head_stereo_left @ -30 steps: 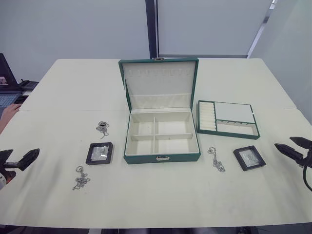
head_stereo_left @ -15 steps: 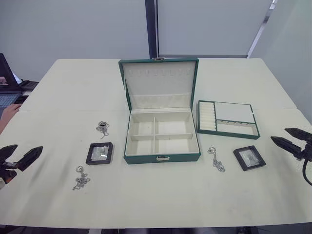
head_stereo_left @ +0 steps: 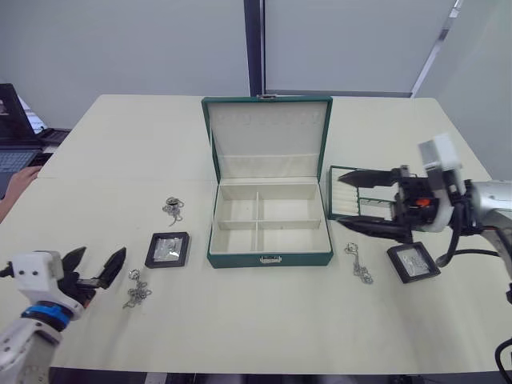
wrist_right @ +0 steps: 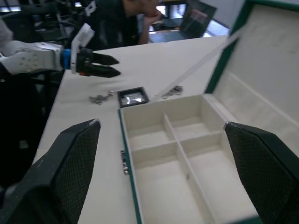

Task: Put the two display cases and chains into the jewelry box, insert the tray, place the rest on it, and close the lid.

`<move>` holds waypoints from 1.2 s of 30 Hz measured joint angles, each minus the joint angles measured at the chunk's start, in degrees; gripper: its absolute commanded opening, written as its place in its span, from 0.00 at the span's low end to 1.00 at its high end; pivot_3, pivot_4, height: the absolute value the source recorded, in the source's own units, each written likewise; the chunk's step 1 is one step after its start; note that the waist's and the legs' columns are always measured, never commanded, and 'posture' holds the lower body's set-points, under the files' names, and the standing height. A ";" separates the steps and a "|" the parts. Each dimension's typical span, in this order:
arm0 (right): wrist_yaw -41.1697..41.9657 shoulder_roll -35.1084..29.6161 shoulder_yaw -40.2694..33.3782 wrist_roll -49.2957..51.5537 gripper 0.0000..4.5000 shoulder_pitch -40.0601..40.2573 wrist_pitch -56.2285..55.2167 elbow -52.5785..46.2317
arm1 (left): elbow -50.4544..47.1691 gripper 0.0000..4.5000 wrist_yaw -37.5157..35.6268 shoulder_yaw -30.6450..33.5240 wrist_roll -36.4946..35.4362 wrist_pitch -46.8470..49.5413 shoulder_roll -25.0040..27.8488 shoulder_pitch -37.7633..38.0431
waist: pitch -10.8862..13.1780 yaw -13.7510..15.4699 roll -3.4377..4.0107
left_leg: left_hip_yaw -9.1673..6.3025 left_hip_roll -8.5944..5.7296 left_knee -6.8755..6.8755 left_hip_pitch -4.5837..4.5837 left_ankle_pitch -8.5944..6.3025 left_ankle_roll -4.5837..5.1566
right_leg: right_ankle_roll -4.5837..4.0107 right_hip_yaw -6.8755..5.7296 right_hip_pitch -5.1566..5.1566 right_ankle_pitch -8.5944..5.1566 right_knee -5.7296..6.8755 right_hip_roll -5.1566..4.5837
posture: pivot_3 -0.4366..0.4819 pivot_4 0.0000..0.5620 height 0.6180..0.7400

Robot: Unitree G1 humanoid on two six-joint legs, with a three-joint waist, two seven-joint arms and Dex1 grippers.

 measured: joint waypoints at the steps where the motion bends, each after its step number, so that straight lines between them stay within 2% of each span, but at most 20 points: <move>1: 0.59 0.90 1.63 -0.45 1.00 -1.72 -0.47 0.16 | -1.80 0.99 1.27 -1.51 0.68 -1.11 -2.83 1.84 | 0.00 0.04 -0.01 | 0.00 0.00 0.01 0.00 0.00 0.00 | 0.02 0.01 0.00 0.01 -0.01 -0.08 | 0.48 0.27 1.00; 7: 5.37 3.80 9.60 -7.26 1.00 -6.65 -6.48 3.11 | -10.59 0.99 8.22 -8.50 5.24 -7.16 -13.69 10.21 | -0.03 -0.30 -0.17 | 0.23 -0.15 0.06 0.03 -0.10 0.18 | 0.14 0.14 0.00 0.08 -0.15 -0.17 | 0.48 0.27 1.00; 11: 7.45 5.79 12.71 -10.02 1.00 -7.67 -8.88 5.58 | -11.51 0.99 10.88 -13.09 10.15 -11.14 -17.32 14.92 | -0.03 -1.70 -0.17 | 0.99 -0.20 0.08 0.08 -0.26 0.46 | 0.28 0.21 -0.06 0.16 -0.44 -0.25 | 0.48 0.27 1.00; 20: 9.84 7.24 13.53 -11.53 1.00 -9.49 -9.86 7.07 | -10.42 0.99 16.09 -13.06 12.87 -15.92 -18.70 15.69 | -0.02 -1.50 -0.17 | 1.01 -0.16 0.06 0.07 -0.51 0.89 | 0.30 0.18 -0.17 0.17 -0.41 -0.46 | 0.48 0.27 1.00; 36: 8.49 7.61 13.50 -11.87 1.00 -8.58 -9.72 6.68 | -9.09 0.99 19.44 -14.17 15.00 -12.07 -16.37 15.66 | -0.04 -1.49 -0.09 | 0.99 -0.20 0.05 0.09 -0.52 0.91 | 0.30 0.12 -0.19 0.17 -0.33 -0.45 | 0.48 0.27 1.00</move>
